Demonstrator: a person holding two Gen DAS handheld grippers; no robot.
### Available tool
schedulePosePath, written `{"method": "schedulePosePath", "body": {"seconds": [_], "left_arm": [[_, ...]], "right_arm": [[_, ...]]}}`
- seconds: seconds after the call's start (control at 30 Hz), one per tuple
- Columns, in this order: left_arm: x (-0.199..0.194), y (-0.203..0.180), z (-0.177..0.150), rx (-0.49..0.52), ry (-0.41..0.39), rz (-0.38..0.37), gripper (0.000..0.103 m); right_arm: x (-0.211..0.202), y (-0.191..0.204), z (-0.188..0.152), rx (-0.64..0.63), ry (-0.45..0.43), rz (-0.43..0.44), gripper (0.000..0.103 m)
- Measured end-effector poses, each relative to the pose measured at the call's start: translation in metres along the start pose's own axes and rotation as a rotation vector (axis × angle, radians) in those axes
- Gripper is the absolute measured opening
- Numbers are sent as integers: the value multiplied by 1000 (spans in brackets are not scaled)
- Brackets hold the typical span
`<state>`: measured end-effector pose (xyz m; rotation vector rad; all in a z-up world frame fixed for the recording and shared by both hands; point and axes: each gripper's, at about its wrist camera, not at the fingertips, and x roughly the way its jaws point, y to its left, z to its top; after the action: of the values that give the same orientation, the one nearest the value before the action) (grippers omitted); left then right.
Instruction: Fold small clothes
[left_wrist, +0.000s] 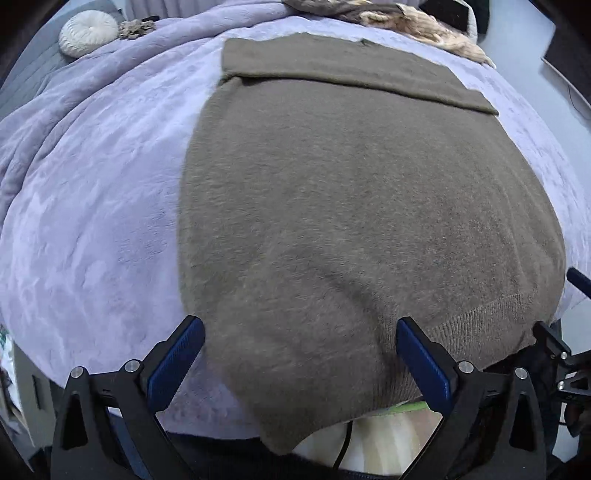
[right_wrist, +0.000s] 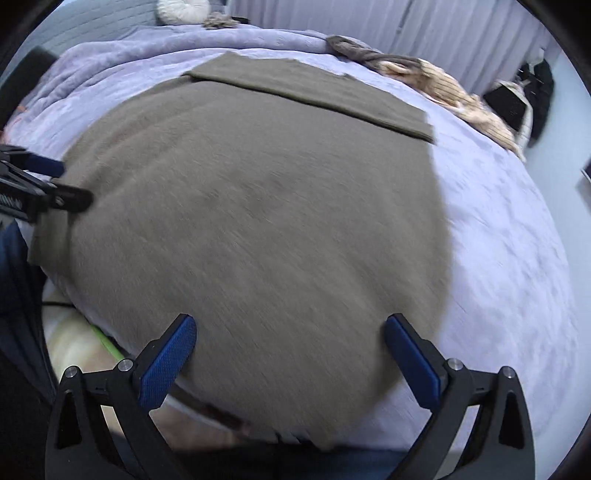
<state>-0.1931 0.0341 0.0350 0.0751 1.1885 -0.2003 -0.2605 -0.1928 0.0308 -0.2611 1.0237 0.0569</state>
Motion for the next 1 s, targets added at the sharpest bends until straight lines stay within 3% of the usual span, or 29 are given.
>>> {"method": "schedulePosePath", "body": {"seconds": [0.07,0.17,0.23,0.33,0.5,0.63,0.77,1.0], "left_arm": [[-5,21,-8,-75,1,0,103],[10,60,-24,-242,72,-136,103],[18,74,-32,-303,85,-217,103],[15,67,-35,-263,64,-242,103],[21,53,-37,-209,78,-318,103],[21,49,-28,-211,64,-405,103],[25,40,-22,-173,61,-414,103],[32,43,-20,-204,69,-411,103]], "right_arm": [[-17,-21,-10,92,-24,15,102],[-24,-55,-24,232,-47,64,102],[-13,-68,-29,279,-33,115,101],[13,-78,-28,310,-7,210,91],[19,-73,-23,296,-63,314,90],[18,-65,-24,287,-86,404,75],[14,-68,-31,302,-100,491,61],[18,-73,-34,338,-86,560,57]]}}
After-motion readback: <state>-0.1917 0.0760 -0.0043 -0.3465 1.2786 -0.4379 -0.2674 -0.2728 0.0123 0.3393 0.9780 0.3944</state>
